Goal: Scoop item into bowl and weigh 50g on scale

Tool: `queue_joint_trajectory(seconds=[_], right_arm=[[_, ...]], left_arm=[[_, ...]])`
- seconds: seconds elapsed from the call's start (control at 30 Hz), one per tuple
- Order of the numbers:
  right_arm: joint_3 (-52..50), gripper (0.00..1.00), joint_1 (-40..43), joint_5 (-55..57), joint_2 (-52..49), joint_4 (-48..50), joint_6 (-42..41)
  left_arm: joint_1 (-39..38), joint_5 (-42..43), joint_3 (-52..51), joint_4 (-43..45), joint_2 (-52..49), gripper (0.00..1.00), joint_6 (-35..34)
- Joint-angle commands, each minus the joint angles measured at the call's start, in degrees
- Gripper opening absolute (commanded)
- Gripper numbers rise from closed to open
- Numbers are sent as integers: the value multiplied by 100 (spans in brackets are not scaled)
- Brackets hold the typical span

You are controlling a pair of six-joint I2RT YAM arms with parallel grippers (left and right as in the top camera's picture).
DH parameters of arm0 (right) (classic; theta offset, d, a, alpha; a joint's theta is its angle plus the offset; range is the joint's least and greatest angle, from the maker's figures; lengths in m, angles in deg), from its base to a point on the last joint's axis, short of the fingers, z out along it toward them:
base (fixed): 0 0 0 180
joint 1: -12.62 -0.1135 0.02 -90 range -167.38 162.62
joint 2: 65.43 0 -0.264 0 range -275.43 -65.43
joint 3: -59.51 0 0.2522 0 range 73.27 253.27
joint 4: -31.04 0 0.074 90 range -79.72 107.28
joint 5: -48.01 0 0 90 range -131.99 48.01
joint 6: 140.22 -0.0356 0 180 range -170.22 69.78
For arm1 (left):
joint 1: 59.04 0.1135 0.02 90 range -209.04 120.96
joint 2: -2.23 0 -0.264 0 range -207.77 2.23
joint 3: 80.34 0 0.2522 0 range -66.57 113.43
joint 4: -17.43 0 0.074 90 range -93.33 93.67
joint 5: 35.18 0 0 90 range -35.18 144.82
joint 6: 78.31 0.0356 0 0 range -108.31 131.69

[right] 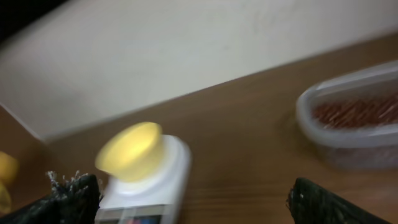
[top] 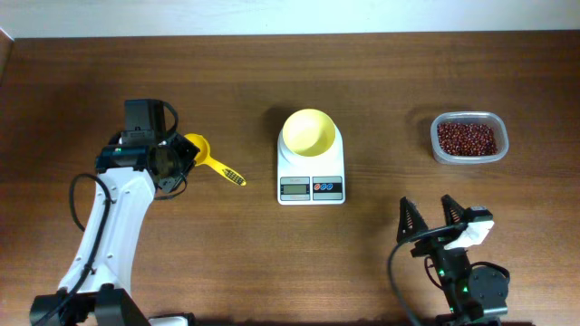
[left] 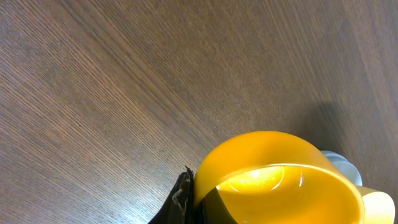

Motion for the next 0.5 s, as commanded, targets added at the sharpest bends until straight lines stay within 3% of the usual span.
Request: queue_joint_trajectory(seconds=[0.0, 0.47], right_arm=[[-42, 99, -50, -560, 44, 48, -1956], [-9, 99, -50, -413, 37, 299, -1620]], left_arm=[[-11, -83, 149, -9, 111, 0, -125], [-13, 125, 149, -337, 111, 0, -251]])
